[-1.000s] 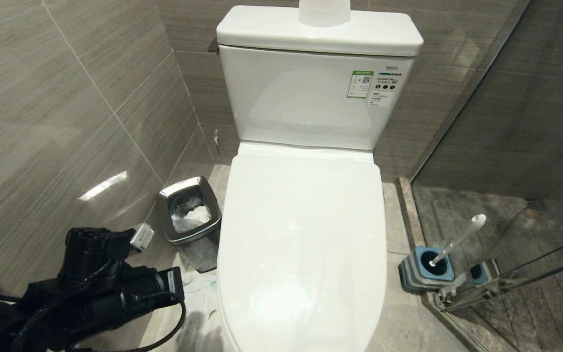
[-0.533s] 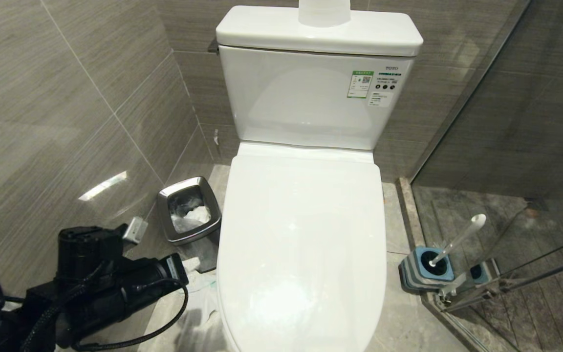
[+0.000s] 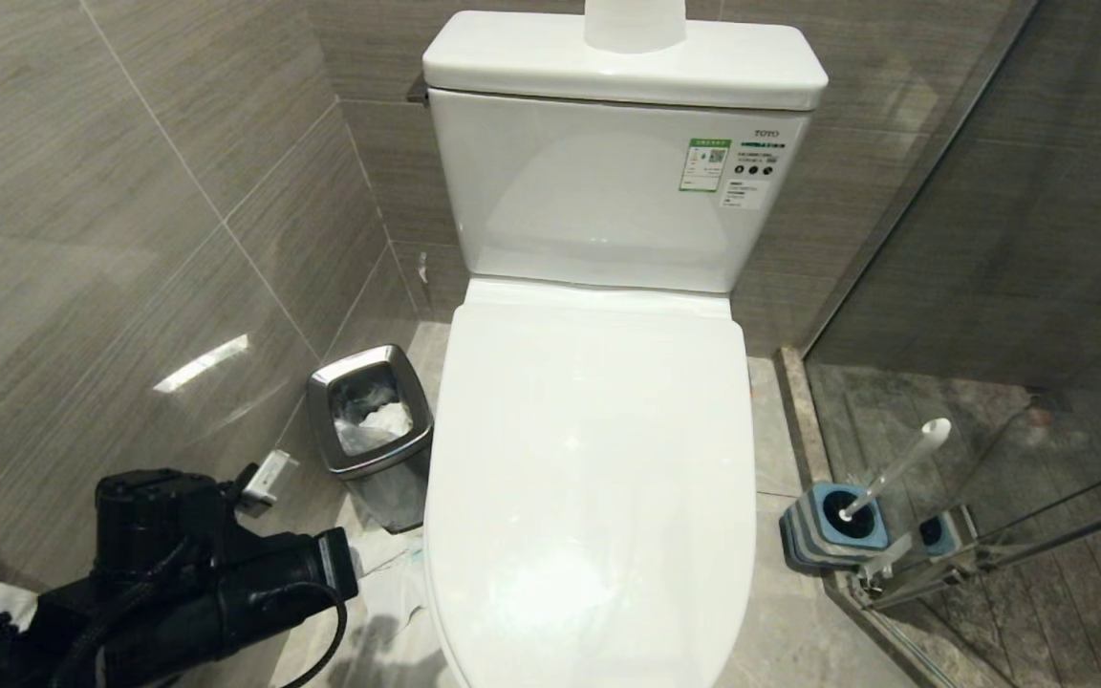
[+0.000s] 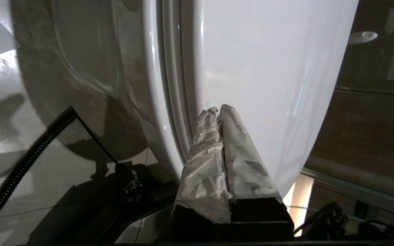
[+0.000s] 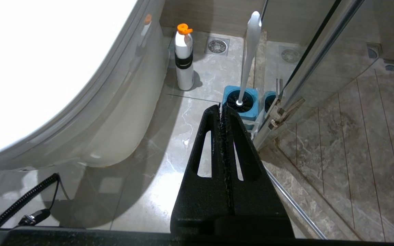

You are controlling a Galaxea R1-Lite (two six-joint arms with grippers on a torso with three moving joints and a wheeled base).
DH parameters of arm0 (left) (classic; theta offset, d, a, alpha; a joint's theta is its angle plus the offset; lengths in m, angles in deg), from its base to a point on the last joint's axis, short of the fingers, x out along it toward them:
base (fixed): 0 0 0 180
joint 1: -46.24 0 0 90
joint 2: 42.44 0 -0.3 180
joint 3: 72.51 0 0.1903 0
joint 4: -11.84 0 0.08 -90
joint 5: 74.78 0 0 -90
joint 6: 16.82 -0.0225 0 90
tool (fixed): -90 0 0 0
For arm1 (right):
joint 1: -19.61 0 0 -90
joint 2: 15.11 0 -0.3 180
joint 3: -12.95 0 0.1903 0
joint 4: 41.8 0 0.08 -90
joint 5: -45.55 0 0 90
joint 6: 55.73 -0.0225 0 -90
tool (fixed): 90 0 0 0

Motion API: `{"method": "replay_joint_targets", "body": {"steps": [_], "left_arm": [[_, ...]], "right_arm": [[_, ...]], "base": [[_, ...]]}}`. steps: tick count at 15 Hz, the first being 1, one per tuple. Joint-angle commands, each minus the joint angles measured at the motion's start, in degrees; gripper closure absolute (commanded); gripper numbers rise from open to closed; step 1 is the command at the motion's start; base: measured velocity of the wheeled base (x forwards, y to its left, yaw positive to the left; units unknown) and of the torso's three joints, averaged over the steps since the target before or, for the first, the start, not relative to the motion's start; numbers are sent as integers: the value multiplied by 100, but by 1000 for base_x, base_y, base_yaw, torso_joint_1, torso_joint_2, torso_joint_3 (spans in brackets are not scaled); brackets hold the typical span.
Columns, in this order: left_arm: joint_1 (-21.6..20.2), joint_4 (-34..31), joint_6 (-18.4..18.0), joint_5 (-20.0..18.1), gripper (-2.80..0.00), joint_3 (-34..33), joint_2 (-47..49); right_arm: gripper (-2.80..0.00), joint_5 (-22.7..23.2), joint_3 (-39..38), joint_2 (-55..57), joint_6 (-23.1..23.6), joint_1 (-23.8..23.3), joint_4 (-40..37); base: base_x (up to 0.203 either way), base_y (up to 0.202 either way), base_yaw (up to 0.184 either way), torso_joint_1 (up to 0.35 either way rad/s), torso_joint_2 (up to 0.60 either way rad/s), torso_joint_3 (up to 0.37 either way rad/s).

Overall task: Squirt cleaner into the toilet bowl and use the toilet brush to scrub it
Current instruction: Use the left hand to lift the toilet lid slightly

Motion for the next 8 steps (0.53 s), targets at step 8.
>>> {"method": "replay_joint_targets", "body": {"steps": [8], "left_arm": [[140, 1084, 215, -674, 0, -129, 719]], "right_arm": [[0, -2, -9, 2, -2, 2, 0]], "base": [[0, 0, 0, 0, 0, 0]]}}
